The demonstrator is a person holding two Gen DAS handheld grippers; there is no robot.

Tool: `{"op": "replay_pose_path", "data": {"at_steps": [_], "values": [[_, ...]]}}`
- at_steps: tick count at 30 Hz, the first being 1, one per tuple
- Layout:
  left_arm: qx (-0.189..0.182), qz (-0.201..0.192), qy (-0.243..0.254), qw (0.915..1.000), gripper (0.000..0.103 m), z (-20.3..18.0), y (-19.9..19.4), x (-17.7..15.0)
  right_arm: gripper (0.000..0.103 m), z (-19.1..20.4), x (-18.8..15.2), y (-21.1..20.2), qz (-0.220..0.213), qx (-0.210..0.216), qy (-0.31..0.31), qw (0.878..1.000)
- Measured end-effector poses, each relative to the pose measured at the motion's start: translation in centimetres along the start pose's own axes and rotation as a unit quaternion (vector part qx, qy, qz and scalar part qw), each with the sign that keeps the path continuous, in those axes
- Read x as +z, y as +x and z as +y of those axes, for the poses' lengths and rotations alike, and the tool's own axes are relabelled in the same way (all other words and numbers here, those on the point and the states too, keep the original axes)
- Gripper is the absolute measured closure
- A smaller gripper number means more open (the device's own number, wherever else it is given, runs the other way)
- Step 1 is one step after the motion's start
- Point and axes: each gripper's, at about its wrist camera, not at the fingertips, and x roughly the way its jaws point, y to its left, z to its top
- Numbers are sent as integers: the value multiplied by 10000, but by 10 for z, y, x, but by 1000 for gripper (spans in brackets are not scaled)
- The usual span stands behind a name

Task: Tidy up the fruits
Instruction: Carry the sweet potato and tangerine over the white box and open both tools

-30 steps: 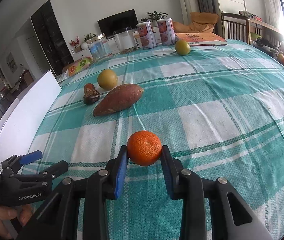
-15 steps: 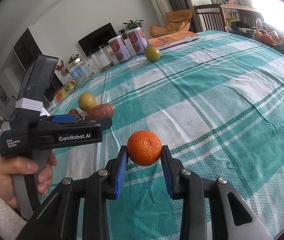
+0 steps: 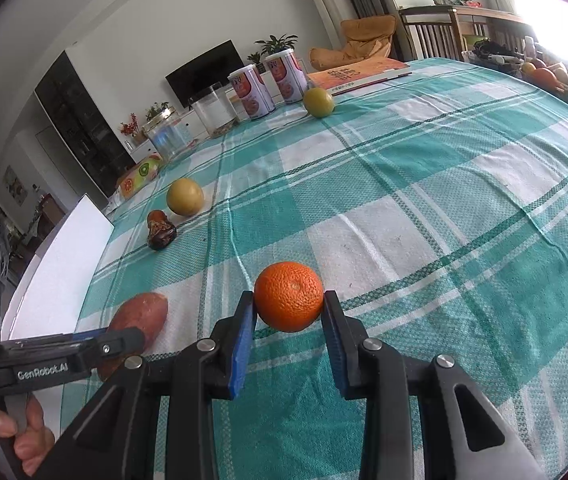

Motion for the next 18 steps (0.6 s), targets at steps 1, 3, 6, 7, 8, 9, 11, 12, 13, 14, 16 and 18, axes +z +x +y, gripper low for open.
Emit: {"op": "replay_pose_path", "data": {"at_steps": [1, 3, 6, 7, 8, 9, 11, 12, 13, 14, 16, 18], "values": [[-15, -91, 7, 10000, 59, 3, -5, -8, 69, 7, -2, 3, 70, 67, -152, 9998], [133, -307, 54, 9994, 53, 8, -13, -18, 69, 22, -6, 11, 275, 135, -492, 9983], [405, -436, 184, 9981, 33, 14, -15, -21, 68, 35, -14, 25, 710, 265, -774, 9941], [377, -432, 212, 9981, 33, 17, -14, -21, 68, 35, -16, 27, 854, 284, -785, 9928], [353, -403, 249, 9983, 32, 18, -13, -19, 67, 35, -15, 27, 958, 328, -768, 9919], [299, -380, 286, 9984, 32, 19, -12, -17, 66, 35, -13, 26, 1104, 401, -752, 9902], [213, -343, 404, 9984, 32, 17, -10, -13, 58, 33, -9, 25, 1470, 509, -753, 9850], [192, -310, 487, 9981, 32, 15, -9, -11, 57, 33, -6, 26, 1652, 502, -762, 9820], [201, -287, 574, 9977, 32, 12, -8, -9, 57, 33, -2, 27, 1824, 463, -747, 9793], [214, -262, 655, 9973, 32, 9, -6, -6, 57, 33, 2, 29, 1999, 441, -706, 9763], [249, -249, 756, 9965, 32, 3, -4, 0, 57, 36, 11, 33, 2209, 438, -641, 9722], [288, -223, 858, 9956, 32, -3, -1, 5, 57, 42, 20, 40, 2331, 329, -684, 9695]]}}
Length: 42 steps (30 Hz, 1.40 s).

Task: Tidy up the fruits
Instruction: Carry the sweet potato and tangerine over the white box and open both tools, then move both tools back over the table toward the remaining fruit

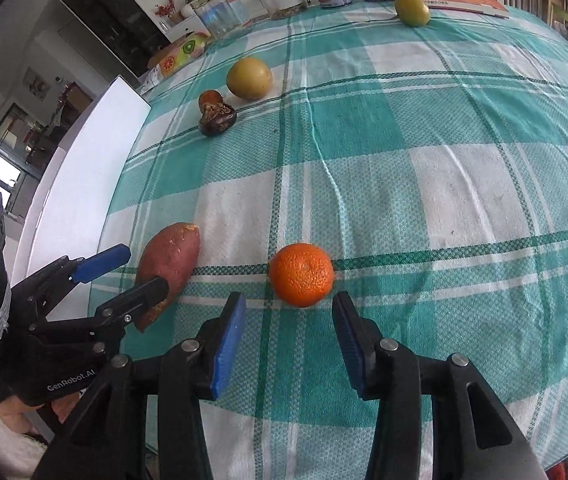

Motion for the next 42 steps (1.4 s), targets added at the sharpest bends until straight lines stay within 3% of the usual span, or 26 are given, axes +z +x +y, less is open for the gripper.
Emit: {"op": "replay_pose_path", "data": {"at_steps": [1, 4, 5, 11, 16, 19, 21, 24, 27, 31, 35, 38, 39, 41, 42], "values": [[42, 75, 63, 9999, 35, -3, 3, 2, 57, 3, 5, 4, 102, -96, -43, 9999], [-279, 177, 15, 9995, 62, -5, 6, 3, 60, 8, 14, 15, 241, -501, -201, 9982], [-221, 187, -25, 9996, 62, -5, 5, 2, 71, 7, 15, 15, 228, -550, -191, 9980], [-447, 10, -463, 9979, 63, 11, -17, -13, 71, 8, 7, -4, 77, -325, -112, 9994], [-873, -188, -870, 9922, 63, 27, -53, -29, 71, 14, -5, -15, 128, 138, 35, 9998], [-1041, -387, -1159, 9870, 63, 43, -84, -40, 71, 31, -11, -12, 109, -260, -282, 9992], [-1281, -475, -1400, 9807, 63, 57, -109, -50, 71, 45, -13, -16, 63, 39, -289, 9996], [-1489, -830, -1717, 9703, 63, 87, -156, -64, 71, 89, -9, -31, -61, 905, -461, 9948], [-1036, -1264, -2082, 9643, 62, 132, -197, -77, 71, 161, -5, -47, -146, 1615, -1014, 9815], [261, -1410, -2642, 9537, 62, 198, -211, -99, 71, 256, -13, -39, 38, 2107, -1844, 9600], [1390, -959, -3010, 9386, 62, 246, -188, -128, 71, 321, -35, 0, 380, 1862, -2560, 9478], [1583, -607, -3211, 9317, 62, 264, -167, -145, 68, 340, -47, 29, 517, 1471, -2824, 9465], [1623, -582, -3258, 9296, 59, 267, -163, -148, 66, 343, -46, 36, 524, 1378, -2848, 9472], [1766, -566, -3286, 9261, 34, 269, -161, -149, 54, 343, -42, 38, 417, 1360, -2810, 9491], [1807, -659, -3288, 9246, 29, 266, -163, -146, 51, 341, -38, 33, 297, 1366, -2737, 9516]]}}
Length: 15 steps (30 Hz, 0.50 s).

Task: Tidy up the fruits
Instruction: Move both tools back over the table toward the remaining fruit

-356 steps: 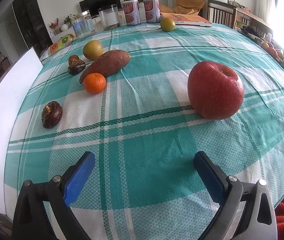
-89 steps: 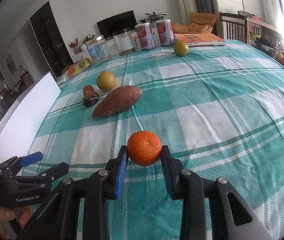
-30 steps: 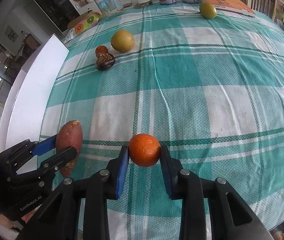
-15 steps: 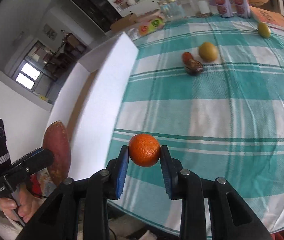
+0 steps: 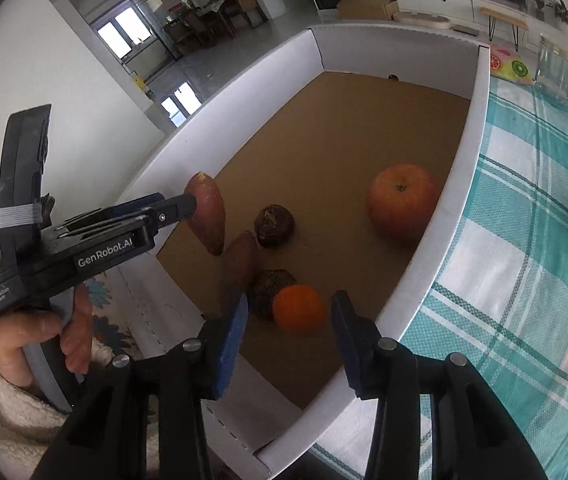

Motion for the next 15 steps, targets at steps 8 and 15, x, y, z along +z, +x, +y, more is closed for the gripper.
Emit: {"op": "replay_pose_path", "data": {"at_steps": [8, 15], "values": [[-769, -645, 571, 9933, 16, -75, -39, -3, 8, -53, -25, -89, -1557, -1306, 179, 9790], [-1881, -225, 2010, 9611, 14, -195, -46, -51, 6, -188, -104, -100, -1365, -3317, 1453, 9221]]}}
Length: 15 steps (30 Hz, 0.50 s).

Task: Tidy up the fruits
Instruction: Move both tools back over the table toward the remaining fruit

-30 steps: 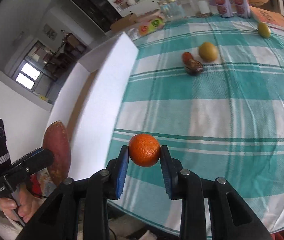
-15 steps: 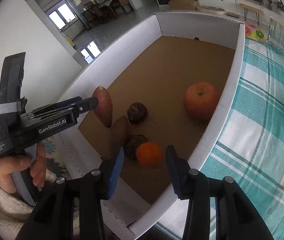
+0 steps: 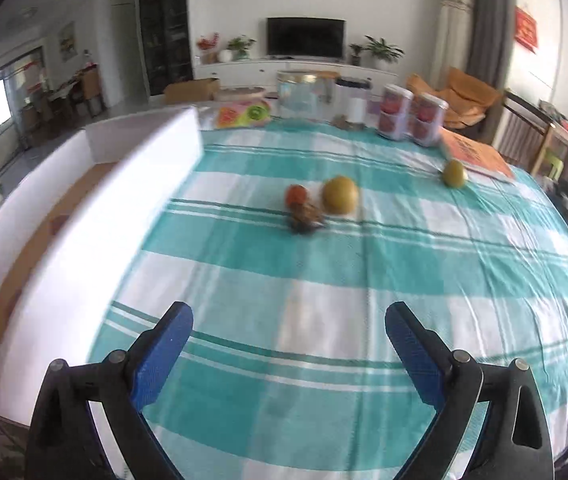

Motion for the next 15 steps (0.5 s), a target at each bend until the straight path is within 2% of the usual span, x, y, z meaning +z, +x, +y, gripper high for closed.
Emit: {"op": "replay_pose_path", "data": {"at_steps": [3, 7, 10, 15], "values": [[-138, 168, 418, 9989, 14, -42, 27, -5, 6, -53, -17, 10, 38, -507, 410, 9979], [184, 363, 667, 9969, 14, -68, 76, -6, 6, -99, -34, 9, -54, -902, 814, 9926], [468, 402, 664, 9959, 14, -70, 104, -7, 6, -116, -46, 7, -161, -1065, 1038, 9888], [713, 474, 668, 9941, 14, -70, 138, -6, 6, -126, -49, 11, -182, -1007, 1356, 9855]]}}
